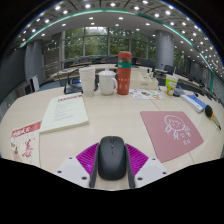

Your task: Arrange mouse

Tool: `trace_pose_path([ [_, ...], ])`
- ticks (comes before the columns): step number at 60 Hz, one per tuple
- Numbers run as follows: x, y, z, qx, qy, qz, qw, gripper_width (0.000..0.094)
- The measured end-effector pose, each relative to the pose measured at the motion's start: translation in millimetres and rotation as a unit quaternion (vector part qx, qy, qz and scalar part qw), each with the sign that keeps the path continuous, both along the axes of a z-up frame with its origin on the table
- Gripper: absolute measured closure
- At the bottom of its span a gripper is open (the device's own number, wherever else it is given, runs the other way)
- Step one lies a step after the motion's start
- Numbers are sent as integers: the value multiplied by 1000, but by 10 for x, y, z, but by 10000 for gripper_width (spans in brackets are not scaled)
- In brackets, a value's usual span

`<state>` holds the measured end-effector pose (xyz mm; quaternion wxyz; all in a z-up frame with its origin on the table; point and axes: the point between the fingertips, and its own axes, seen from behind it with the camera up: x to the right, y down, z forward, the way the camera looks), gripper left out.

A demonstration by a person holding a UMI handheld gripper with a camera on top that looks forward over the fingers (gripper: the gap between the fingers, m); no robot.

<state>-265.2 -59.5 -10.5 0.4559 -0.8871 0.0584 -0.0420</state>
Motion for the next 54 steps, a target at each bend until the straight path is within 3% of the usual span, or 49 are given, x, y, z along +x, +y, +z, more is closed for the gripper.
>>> trace_pose_path([
  [12,2,-16,8,-16,-6,14,1000,606],
  [17,-1,-11,139,-12,-13,27,999,606],
  [29,219,66,1211,64,1,37,997,607],
  [39,990,234,2001,127,2,25,992,607],
  [45,1601,351,1893,115,4,11,993,609],
  [54,2283,415,1114,54,13,1,998,608],
])
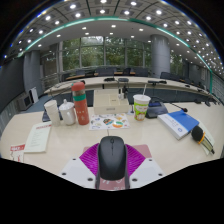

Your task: Arrange mouse

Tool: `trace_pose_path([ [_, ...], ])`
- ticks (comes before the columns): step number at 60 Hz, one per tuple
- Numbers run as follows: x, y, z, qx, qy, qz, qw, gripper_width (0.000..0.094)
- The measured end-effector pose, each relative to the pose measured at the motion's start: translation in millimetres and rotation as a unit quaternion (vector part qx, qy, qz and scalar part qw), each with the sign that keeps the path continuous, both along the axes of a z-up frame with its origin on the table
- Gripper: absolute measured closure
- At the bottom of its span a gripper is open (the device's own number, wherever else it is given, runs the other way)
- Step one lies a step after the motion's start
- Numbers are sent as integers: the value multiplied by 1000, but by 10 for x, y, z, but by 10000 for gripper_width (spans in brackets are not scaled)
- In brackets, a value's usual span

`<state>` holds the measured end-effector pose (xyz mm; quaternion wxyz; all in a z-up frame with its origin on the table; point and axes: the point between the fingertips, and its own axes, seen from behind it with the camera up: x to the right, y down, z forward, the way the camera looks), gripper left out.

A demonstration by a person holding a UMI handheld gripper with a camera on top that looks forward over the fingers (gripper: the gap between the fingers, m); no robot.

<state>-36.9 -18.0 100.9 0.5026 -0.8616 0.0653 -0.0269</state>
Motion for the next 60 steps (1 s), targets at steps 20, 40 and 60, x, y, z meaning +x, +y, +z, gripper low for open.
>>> trace_pose_path([
  [20,105,-106,-1067,-72,9,40,997,358],
  [40,-80,-824,-126,-50,-5,22,999,79],
  [60,-388,-2522,1045,-18,-53,-15,998,82],
])
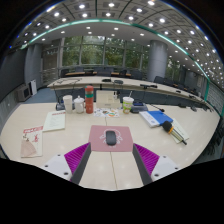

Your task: Arrange mouse

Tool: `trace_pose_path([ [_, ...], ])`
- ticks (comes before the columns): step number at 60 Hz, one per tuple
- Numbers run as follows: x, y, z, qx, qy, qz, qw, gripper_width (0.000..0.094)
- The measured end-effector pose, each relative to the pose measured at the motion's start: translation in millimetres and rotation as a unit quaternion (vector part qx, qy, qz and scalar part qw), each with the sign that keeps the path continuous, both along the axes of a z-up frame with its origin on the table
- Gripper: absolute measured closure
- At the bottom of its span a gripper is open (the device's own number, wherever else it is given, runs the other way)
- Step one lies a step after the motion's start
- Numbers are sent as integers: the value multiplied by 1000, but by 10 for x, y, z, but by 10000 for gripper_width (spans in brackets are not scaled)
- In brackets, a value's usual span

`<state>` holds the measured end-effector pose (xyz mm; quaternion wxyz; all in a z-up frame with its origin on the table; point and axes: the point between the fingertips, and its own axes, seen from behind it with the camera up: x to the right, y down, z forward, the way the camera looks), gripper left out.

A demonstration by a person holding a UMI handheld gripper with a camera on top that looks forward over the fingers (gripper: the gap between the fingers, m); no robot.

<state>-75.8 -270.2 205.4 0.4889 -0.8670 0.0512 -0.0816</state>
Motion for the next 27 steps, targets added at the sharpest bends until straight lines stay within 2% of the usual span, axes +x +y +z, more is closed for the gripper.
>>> trace_pose_path([
  [13,-201,-698,281,11,7,-6,1000,83],
  [27,-283,-918,389,18,-3,-5,1000,83],
])
